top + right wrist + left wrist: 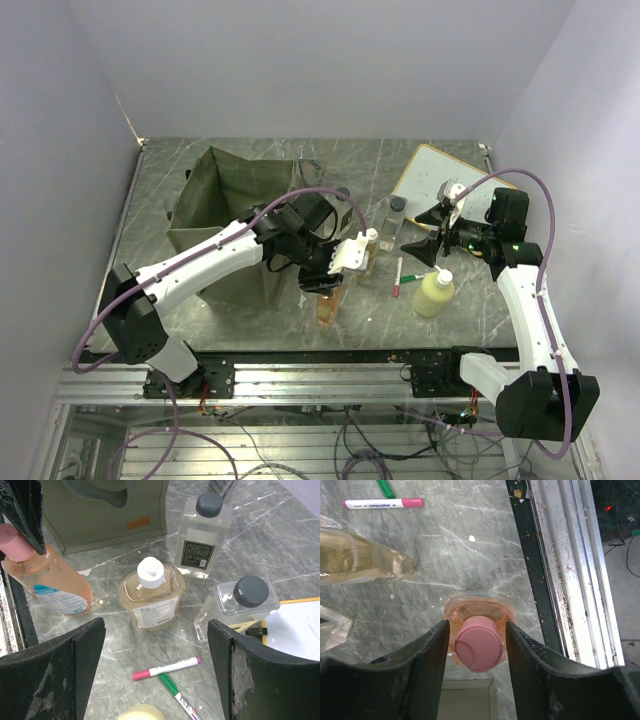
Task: Place the personal care products into the canvas bag
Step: Pick up the care product from the center of the board.
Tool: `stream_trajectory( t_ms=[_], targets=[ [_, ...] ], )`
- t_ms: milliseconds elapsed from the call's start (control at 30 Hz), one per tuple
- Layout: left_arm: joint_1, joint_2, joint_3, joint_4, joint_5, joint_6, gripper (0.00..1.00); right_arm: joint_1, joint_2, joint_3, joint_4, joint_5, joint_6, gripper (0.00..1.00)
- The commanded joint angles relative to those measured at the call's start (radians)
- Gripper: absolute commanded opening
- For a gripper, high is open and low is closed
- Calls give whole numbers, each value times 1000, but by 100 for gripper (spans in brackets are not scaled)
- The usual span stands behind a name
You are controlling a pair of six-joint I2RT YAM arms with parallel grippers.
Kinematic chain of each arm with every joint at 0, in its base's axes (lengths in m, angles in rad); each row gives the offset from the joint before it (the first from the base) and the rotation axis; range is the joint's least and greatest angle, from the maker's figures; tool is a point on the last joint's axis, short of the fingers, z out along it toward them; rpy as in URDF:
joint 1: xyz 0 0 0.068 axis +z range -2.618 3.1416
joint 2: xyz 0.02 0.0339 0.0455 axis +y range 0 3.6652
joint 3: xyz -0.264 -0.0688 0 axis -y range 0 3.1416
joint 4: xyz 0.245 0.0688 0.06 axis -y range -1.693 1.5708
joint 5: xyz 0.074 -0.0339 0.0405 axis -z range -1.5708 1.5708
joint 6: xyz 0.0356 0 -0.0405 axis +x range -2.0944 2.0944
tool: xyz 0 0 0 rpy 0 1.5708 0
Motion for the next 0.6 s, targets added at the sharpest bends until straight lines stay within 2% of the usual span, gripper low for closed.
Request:
stream_trajectory(
  t_ms=[0, 233, 467, 567],
  targets=[
    [-7, -26, -13, 31, 30, 21, 54, -12, -15, -11, 26, -19, -2, 83],
    [-9, -36, -13, 28, 32, 24, 38, -13, -12, -15, 27, -17, -3, 83],
    [-7, -52, -14, 27, 59, 13, 7, -13, -11, -21, 34, -13, 1, 83],
    [-6, -61, -20, 40, 52, -10, 7, -13, -8, -23, 36, -11, 1, 83]
  ],
)
